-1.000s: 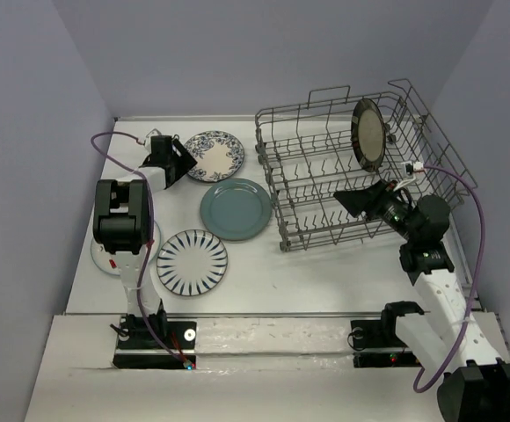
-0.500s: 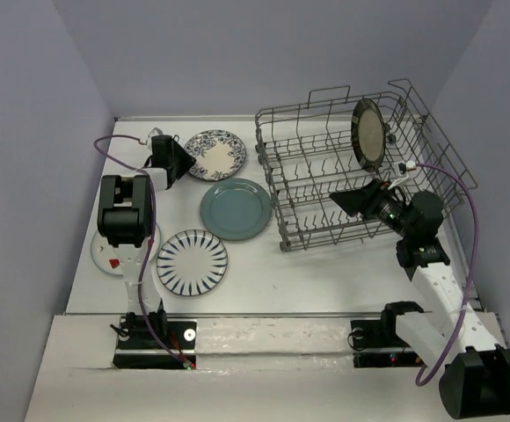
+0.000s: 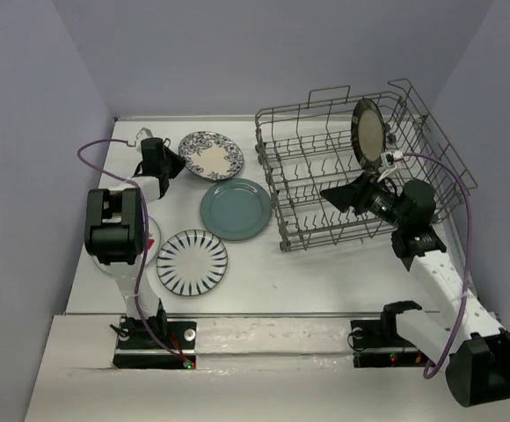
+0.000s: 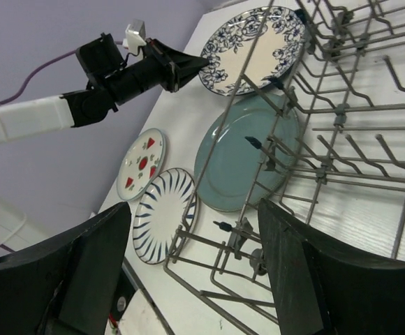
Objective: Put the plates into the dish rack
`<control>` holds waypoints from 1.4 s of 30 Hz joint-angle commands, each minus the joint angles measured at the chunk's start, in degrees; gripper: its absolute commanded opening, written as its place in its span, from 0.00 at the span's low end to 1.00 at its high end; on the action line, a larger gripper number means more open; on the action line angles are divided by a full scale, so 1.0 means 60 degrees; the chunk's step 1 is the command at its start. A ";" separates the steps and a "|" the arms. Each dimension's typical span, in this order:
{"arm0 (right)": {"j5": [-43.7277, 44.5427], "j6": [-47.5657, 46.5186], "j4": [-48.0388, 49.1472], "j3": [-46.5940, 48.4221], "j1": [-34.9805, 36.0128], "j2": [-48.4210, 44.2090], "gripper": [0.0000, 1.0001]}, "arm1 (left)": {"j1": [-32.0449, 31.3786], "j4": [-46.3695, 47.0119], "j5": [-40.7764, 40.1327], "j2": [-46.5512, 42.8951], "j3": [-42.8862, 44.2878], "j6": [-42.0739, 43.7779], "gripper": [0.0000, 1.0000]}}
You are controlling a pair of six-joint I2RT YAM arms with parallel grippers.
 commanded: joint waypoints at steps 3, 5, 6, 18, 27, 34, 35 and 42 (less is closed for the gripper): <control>-0.0084 -0.0889 -0.0132 0.1419 0.1418 0.0815 0.80 | 0.0408 0.1441 -0.0575 -0.3210 -0.0402 -0.0033 0.06; 0.0194 -0.0949 -0.0147 0.1609 0.1757 0.0977 0.81 | 0.0408 0.1484 -0.0678 -0.3769 -0.0622 -0.0033 0.06; 0.0253 -0.1007 -0.0147 0.1813 0.1904 0.1137 0.81 | 0.0408 0.1528 -0.0736 -0.4076 -0.0898 -0.0062 0.06; 0.0327 -0.1022 -0.0380 0.4084 0.2594 0.3275 0.91 | 0.0131 0.2115 0.1267 -0.8338 -0.3887 -0.1307 0.06; 0.0869 -0.1359 -0.0675 0.4818 0.2594 0.4491 0.93 | -0.0602 0.2100 0.3201 -0.9675 -0.3949 -0.1190 0.06; 0.0372 -0.1096 -0.0324 0.4643 0.2594 0.4640 0.93 | -0.1276 0.2086 0.3877 -0.9617 -0.3802 -0.0942 0.06; 0.0357 -0.1066 -0.0294 0.4643 0.2594 0.4610 0.93 | -0.1364 0.2056 0.3834 -0.9588 -0.3787 -0.0855 0.06; -0.0037 -0.0308 0.0496 0.4117 0.2594 0.4536 0.73 | -0.1862 0.2027 0.3921 -0.9456 -0.3670 -0.0634 0.06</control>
